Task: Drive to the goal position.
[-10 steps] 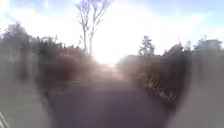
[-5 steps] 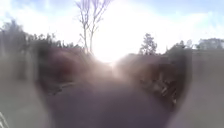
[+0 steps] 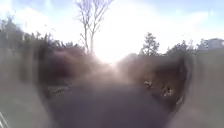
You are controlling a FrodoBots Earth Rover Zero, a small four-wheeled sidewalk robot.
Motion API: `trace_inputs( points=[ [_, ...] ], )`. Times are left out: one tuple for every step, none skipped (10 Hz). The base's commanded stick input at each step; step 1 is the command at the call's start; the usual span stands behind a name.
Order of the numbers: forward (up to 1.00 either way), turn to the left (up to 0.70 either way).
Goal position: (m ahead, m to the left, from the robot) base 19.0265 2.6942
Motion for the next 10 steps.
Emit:
trace_inputs(
  points=[
    [0.85, -0.34],
    [0.85, -0.34],
    [0.85, -0.22],
    [0.85, -0.1],
    [0.85, 0.0],
    [0.85, 0.0],
    [0.85, 0.0],
    [0.85, 0.0],
    [0.85, 0.0],
    [0.85, 0.0]
  ],
)
